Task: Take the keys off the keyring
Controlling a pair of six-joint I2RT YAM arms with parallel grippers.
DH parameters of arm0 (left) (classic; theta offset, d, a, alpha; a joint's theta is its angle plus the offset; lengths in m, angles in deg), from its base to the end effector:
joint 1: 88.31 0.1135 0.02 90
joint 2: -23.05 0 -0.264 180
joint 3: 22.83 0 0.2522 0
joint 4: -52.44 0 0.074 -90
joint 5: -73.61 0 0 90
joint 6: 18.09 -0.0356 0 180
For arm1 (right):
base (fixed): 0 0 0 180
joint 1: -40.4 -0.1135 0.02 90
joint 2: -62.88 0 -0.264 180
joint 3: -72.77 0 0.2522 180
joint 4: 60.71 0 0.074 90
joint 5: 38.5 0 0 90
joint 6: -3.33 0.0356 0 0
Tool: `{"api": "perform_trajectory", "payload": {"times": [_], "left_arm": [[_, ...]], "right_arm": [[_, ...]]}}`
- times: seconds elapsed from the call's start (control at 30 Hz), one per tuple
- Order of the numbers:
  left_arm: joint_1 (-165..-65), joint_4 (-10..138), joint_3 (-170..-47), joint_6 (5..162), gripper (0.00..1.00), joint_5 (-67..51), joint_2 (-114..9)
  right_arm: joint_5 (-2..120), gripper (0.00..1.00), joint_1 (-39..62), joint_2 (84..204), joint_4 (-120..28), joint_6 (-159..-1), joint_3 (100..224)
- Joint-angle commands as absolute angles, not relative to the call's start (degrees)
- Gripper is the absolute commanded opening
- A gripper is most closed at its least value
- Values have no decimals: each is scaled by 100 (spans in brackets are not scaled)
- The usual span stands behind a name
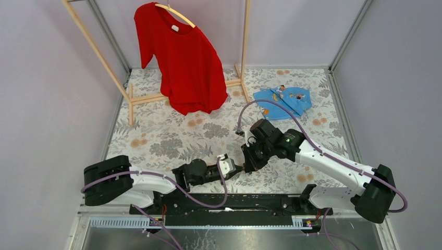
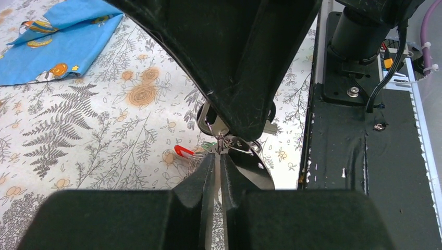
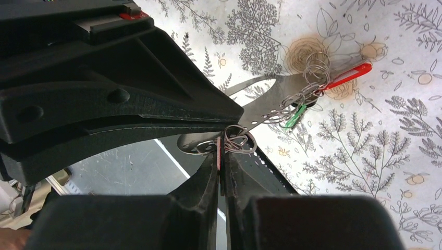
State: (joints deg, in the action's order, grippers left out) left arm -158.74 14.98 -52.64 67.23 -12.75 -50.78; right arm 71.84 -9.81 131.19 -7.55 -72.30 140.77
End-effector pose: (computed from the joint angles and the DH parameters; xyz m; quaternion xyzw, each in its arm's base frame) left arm 0.0771 -0.2237 0.1793 0.4715 0.5785 -0.3810 0.5458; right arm 0.1432 0.1912 0.2712 -0.3403 0.8723 0.3065 0.1712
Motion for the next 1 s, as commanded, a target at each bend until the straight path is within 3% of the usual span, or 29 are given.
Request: {"api": "perform_trajectory", "payload": {"times": [0.0,0.2,0.43,0.97], "left_arm": [[-16055,965,-5567,6698,8,-1151,-5243],[-16205,1261,-5784,6777,0,-1498,-5401],[-16247,1235,-5540,7013,0,-1814,-5289],[-16249,1360,-5364,7118,3,-1299,-5225]], "right_arm": [[6876,0,-1044,12988,-572,-7156,14032],[6357,0,-1055,13095,-108,-7136,14108],[6333,0,-1063,13209,-124,-6933,13977],[6592,0,-1172,13141,-873,-6177,13270]]}}
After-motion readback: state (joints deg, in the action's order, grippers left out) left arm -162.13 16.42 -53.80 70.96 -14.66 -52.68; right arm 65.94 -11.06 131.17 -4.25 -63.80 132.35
